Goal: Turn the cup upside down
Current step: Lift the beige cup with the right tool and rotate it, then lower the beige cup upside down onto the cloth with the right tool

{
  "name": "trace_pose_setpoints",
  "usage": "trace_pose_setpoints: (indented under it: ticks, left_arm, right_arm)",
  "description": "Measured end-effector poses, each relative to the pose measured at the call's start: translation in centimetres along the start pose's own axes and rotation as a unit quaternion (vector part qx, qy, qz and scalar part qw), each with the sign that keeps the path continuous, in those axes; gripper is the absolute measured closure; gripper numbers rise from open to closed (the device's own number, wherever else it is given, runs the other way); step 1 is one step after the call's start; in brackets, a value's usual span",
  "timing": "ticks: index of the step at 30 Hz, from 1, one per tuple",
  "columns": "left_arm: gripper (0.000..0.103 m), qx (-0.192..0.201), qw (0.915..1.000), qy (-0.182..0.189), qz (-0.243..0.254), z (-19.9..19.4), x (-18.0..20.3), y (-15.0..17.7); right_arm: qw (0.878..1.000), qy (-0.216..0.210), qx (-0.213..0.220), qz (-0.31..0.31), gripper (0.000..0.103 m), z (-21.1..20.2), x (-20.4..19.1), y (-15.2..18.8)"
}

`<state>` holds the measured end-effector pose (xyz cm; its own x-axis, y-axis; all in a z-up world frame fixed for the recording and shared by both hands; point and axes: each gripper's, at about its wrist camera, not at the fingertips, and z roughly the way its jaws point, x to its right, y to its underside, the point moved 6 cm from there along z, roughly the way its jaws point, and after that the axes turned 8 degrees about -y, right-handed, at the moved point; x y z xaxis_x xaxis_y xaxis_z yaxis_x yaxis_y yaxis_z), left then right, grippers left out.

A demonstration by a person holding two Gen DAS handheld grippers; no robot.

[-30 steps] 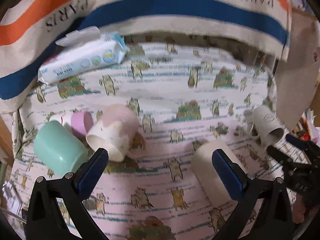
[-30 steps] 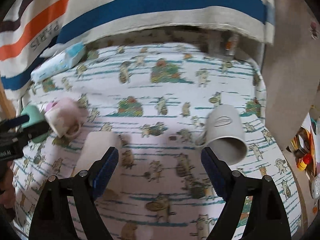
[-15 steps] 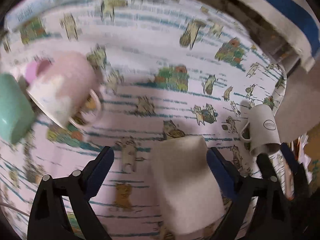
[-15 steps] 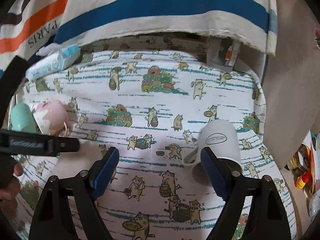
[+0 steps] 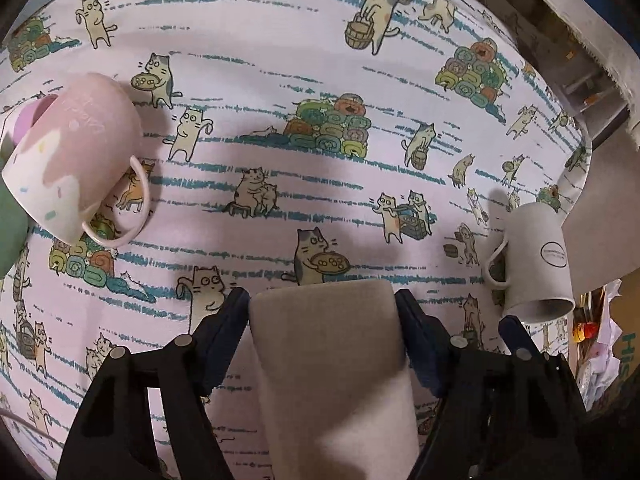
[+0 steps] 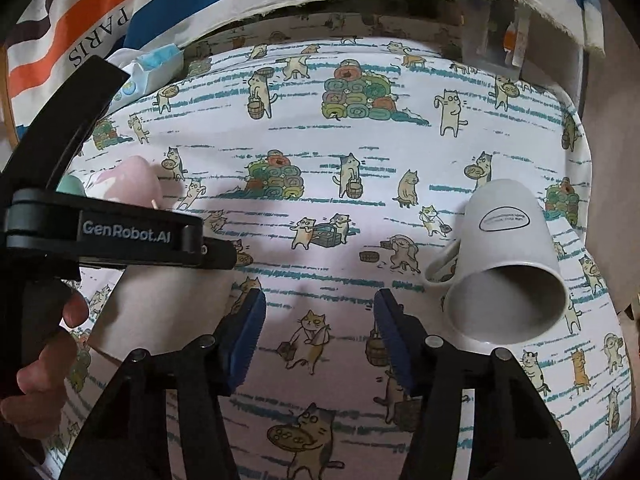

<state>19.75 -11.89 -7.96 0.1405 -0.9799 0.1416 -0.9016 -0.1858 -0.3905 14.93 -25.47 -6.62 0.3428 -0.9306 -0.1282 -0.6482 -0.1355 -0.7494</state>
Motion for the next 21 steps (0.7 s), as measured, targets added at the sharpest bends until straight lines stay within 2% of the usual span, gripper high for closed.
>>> trace_pose_setpoints:
  ticks: [3,5,7,9,15,18,21]
  left_arm:
    - [0.036,0.015,0.9999,-0.002,0.005,-0.6,0.1,-0.1]
    - [0.036,0.035,0.9992,-0.009,0.020,-1.5,0.3,-0.3]
    - [0.036,0.054,0.9978,-0.016,0.036,-2.4,0.5,-0.5]
    - [0.036,0.055,0.9973,-0.014,0.046,-2.9,0.7,-0.5]
    - [0.036,0.097,0.9926,-0.029,0.067,-4.5,1.1,-0.5]
    - [0.037,0.113,0.9904,-0.027,0.075,-5.2,1.4,-0.3]
    - [0.037,0.142,0.9858,-0.028,0.085,-6.3,1.7,0.0]
  right_arm:
    - [1.000,-0.013,0.003,0.003,0.045,-0.2,-0.1,0.0]
    - [0.998,-0.047,0.019,0.022,0.044,-0.9,0.0,-0.2]
    - [0.996,-0.079,0.041,0.031,0.030,-1.9,-0.2,-0.6]
    - [0.992,-0.114,0.053,0.026,0.027,-2.5,-0.9,-0.8]
    - [0.982,-0.190,0.016,0.002,0.027,-1.8,-3.7,0.1]
    - [0.979,-0.202,-0.004,-0.008,0.026,-1.1,-4.6,0.7]
    - [0.981,-0.195,-0.015,-0.013,0.025,-0.6,-4.8,1.2]
